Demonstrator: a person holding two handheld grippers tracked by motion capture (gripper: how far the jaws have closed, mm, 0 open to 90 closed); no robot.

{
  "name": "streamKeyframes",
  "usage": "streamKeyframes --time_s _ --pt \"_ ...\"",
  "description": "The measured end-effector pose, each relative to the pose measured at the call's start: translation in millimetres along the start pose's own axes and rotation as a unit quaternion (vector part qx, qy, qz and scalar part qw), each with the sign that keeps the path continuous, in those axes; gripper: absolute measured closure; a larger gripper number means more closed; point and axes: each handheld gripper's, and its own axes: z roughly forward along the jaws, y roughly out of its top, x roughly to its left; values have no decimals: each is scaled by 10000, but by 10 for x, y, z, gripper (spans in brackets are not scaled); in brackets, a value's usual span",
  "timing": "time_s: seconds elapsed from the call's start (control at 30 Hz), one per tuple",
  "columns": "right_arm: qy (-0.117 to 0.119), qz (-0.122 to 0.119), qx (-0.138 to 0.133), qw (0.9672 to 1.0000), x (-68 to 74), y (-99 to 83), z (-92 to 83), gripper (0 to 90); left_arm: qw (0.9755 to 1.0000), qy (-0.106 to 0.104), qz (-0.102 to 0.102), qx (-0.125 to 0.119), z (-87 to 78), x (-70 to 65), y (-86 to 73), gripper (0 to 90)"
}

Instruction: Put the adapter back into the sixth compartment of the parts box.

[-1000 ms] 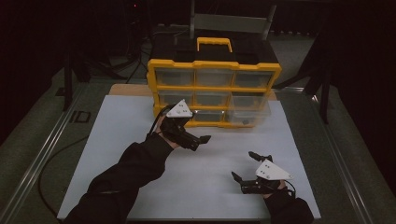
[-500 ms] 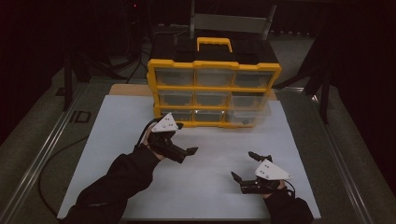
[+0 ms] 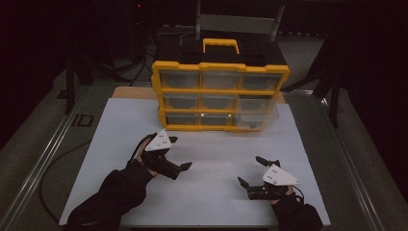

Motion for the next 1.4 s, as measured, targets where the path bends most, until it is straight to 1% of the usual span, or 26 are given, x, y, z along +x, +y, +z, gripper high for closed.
streamKeyframes --time_s 0.03,0.07,0.2,0.23,0.27,0.3,0.37,0.5,0.6,0.73,0.87,1.03,1.17,1.4 --pt "-10 -8 -5 10000 0 1 0 83 10000 21 -24 -11 -13 0 -32 3" --pt "5 -79 15 10000 -7 -1 -1 83 10000 21 -49 3 -27 1 -63 3" --pt "3 -78 17 10000 -6 -1 -1 83 9999 98 -53 66 -87 -5 -197 3" --pt "3 -78 17 10000 -6 -1 -1 83 9999 98 -53 66 -87 -5 -197 3" --pt "11 -67 22 10000 -4 -1 -1 83 9998 121 -119 77 -114 -8 -261 3" --pt "-6 -30 26 10000 -1 -2 3 83 9998 147 -116 102 -129 -15 -292 3" --pt "-8 -53 32 10000 -3 -3 3 83 9997 154 -155 104 -158 -24 -361 3" --pt "-7 -35 17 10000 0 1 1 83 9995 174 -196 187 -208 -36 -498 3" --pt "1 -30 33 10000 4 -1 7 83 9993 222 -249 175 -254 -37 -586 3" --pt "-8 -26 29 10000 8 1 7 83 9991 288 -281 167 -296 -36 -667 3" --pt "-13 -28 29 10000 6 1 4 83 9989 309 -299 195 -325 -43 -741 3" --pt "-6 -14 47 10000 9 -1 5 83 9986 345 -280 300 -348 -55 -824 3" --pt "-1 -29 35 10000 7 1 1 83 9982 379 -364 302 -380 -49 -887 3" --pt "-6 -36 34 10000 5 0 2 83 9976 429 -413 351 -456 -42 -984 3"
